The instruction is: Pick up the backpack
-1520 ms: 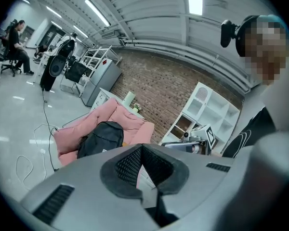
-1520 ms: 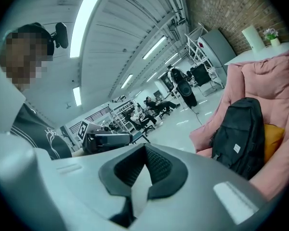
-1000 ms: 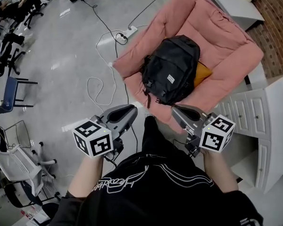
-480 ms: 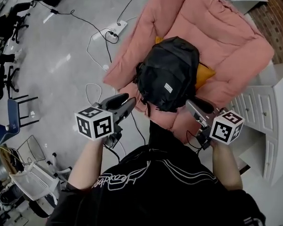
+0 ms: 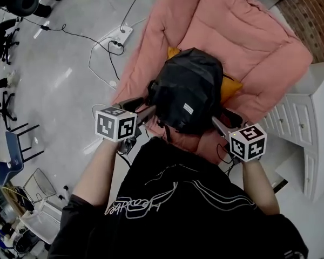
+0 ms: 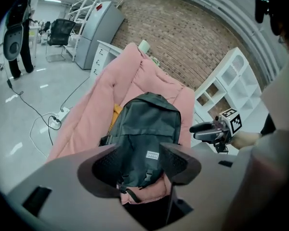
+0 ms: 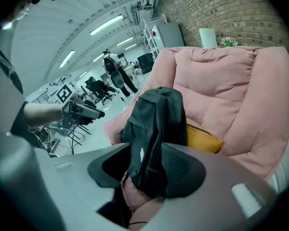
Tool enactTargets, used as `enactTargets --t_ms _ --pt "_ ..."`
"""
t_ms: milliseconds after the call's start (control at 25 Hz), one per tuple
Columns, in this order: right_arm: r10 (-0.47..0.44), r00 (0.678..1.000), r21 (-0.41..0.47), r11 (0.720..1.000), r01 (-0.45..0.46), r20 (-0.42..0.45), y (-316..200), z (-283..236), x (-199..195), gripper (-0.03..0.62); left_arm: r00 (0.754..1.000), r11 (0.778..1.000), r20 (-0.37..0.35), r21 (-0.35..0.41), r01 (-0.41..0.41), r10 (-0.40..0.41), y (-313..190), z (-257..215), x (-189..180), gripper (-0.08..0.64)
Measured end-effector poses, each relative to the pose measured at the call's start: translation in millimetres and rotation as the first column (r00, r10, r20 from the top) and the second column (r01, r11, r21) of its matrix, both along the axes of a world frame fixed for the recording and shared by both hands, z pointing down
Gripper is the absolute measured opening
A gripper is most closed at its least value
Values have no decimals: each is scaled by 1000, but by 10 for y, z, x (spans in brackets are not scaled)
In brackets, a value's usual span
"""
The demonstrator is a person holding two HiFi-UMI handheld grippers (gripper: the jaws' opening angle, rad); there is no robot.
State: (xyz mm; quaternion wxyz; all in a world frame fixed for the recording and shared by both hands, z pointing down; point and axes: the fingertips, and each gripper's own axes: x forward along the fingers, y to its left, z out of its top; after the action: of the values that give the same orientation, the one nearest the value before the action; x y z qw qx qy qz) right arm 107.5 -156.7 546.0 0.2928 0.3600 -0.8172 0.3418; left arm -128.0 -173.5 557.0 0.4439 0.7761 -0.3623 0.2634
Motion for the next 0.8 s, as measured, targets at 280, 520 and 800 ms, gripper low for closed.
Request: enactTargets --t_ms 280,520,800 --pt "91 995 -62 994 -94 -50 -116 423 -90 241 992 992 20 0 -128 128 -348 359 72 235" --pt "189 978 -77 978 -196 -86 -176 642 -155 242 968 969 38 -8 -247 247 -568 672 153 242" --pt "250 957 -26 966 -257 -150 -214 756 -205 242 945 945 9 -15 -326 326 -705 919 272 242"
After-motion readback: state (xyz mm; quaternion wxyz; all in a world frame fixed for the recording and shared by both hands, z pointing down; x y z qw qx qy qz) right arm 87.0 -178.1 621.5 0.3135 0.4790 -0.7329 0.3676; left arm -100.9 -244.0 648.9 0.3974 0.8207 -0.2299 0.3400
